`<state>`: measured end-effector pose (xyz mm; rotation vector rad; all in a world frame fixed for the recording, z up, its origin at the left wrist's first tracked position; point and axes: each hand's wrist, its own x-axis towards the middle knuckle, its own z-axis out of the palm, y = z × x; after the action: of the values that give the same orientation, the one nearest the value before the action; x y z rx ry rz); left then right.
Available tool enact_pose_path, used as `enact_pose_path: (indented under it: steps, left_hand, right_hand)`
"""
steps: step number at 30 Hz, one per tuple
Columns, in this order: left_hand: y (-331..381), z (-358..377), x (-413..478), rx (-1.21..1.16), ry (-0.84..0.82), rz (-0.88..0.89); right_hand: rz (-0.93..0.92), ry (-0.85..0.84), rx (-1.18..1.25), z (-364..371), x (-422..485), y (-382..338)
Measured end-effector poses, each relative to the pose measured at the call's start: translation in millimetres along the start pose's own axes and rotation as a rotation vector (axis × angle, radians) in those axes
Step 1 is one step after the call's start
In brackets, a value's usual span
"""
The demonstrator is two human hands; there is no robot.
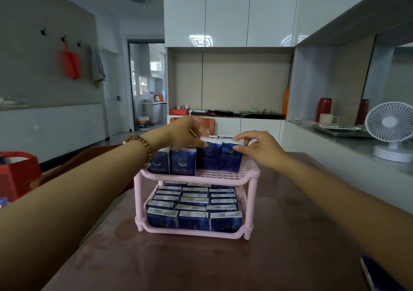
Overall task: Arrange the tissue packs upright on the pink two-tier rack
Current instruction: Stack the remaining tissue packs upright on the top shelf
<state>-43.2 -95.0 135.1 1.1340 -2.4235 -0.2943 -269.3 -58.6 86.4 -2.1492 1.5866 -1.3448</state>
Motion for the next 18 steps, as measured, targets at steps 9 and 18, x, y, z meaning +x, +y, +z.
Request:
enact_pose_path:
  steps: [9, 18]
  left_hand:
    - [-3, 4, 0, -0.058, -0.017, -0.043]
    - [8, 6, -9, -0.028, 0.069, 0.005]
  right_hand:
    - [0.007, -0.037, -0.011, 10, -3, 0]
    - [-0.029, -0.009, -0.126, 2, -12, 0]
